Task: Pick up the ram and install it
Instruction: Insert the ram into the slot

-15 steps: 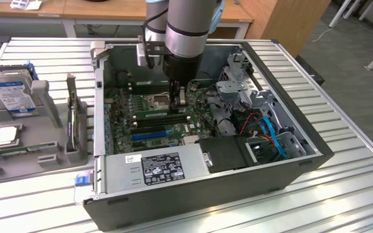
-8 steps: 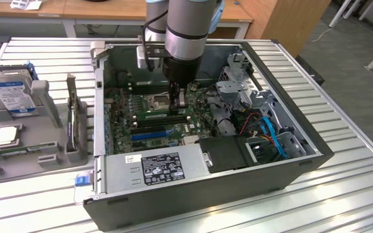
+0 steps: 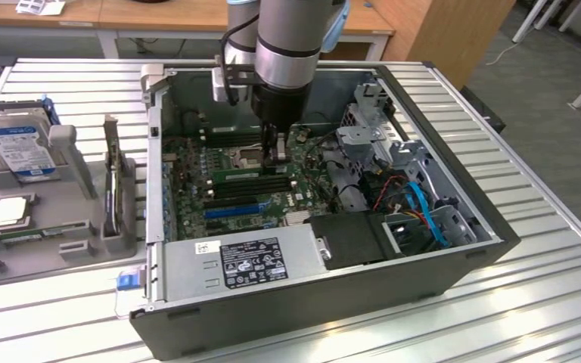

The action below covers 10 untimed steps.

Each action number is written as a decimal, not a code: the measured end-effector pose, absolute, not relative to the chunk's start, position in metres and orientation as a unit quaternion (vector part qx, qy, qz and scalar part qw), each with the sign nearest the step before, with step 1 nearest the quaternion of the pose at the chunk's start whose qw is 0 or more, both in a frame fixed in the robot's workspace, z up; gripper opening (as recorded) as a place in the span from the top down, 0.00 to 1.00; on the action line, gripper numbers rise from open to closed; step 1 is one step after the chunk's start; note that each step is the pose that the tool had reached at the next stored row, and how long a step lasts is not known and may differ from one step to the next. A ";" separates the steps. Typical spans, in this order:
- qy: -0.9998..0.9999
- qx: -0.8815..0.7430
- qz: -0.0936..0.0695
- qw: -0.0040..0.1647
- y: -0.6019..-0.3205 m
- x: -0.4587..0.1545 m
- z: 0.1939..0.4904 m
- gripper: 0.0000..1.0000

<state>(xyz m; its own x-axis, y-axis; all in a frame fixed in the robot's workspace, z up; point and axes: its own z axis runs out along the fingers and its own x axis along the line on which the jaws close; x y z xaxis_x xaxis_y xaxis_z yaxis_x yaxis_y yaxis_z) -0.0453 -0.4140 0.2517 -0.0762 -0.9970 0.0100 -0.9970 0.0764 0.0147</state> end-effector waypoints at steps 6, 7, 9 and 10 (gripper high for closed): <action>-0.733 0.679 -0.010 0.017 -0.414 -0.045 0.252 0.87; -0.733 0.679 -0.010 0.017 -0.414 -0.045 0.252 0.87; -0.733 0.679 -0.010 0.017 -0.414 -0.045 0.252 0.87; -0.733 0.679 -0.010 0.017 -0.414 -0.045 0.252 0.87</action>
<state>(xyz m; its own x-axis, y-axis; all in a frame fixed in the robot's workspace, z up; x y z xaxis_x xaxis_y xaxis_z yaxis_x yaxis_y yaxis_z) -0.0453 -0.4140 0.2517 -0.0762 -0.9970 0.0119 -0.9963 0.0766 0.0384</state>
